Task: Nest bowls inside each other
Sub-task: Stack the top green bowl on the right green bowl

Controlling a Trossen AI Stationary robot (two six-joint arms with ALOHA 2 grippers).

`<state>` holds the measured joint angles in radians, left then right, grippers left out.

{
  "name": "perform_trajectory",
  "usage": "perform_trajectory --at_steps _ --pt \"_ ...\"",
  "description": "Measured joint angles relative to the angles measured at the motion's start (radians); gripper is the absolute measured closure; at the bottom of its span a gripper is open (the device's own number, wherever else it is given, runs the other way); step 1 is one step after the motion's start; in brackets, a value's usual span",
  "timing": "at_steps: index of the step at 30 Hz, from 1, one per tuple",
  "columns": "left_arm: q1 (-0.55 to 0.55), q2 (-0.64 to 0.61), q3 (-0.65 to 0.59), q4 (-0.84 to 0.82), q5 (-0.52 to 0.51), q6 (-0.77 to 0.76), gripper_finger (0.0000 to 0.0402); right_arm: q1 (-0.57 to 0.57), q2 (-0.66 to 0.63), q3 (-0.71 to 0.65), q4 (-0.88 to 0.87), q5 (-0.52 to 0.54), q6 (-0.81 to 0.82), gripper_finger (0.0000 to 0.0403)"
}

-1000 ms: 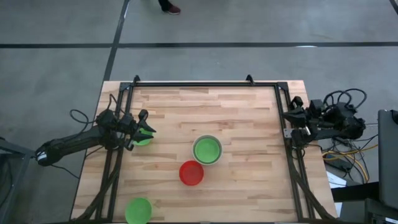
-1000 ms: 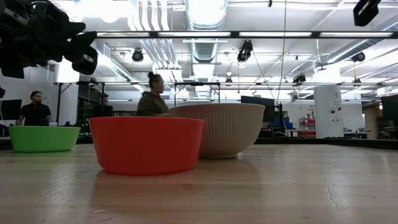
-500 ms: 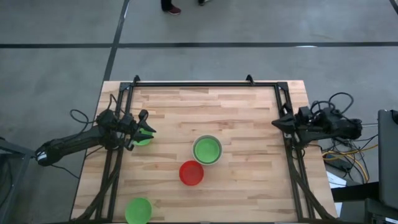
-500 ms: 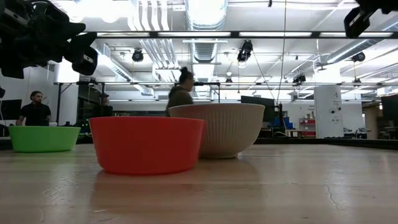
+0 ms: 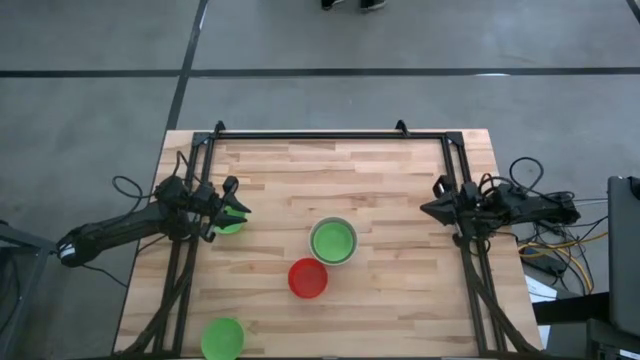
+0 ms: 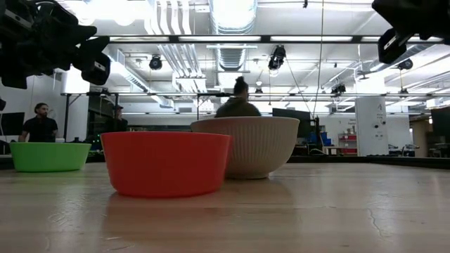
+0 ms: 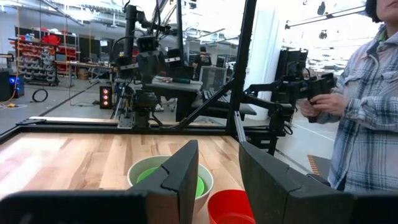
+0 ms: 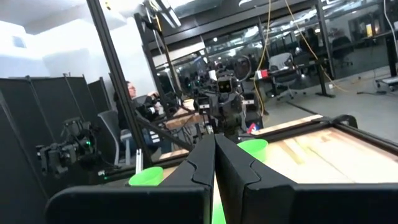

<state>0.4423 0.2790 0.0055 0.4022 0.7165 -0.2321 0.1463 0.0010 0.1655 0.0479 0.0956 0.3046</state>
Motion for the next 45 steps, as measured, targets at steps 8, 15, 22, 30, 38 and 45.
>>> perform_trajectory --at_steps 8,15,22,30,38,45 --pt "0.0 0.0 0.0 0.0 0.0 0.0 0.028 0.0 0.0 -0.06 0.053 0.0 0.002 0.0394" --pt "0.001 0.0 0.0 0.0 0.0 0.0 0.028 0.0 0.0 -0.158 0.174 0.004 0.031 0.0394" --pt "0.001 0.0 0.0 0.0 0.0 0.0 0.028 0.0 0.0 -0.157 0.168 0.016 0.018 0.0394" --pt "0.0 0.0 0.0 0.0 0.0 0.0 0.028 0.0 0.001 -0.157 0.167 0.016 0.0 0.0394" --pt "0.0 0.0 0.0 0.0 0.0 0.0 0.028 0.0 0.001 -0.157 0.166 0.016 -0.024 0.0394" --pt "0.0 0.0 0.0 0.0 0.0 0.0 0.028 0.0 0.001 -0.157 0.166 0.016 -0.024 0.0394"
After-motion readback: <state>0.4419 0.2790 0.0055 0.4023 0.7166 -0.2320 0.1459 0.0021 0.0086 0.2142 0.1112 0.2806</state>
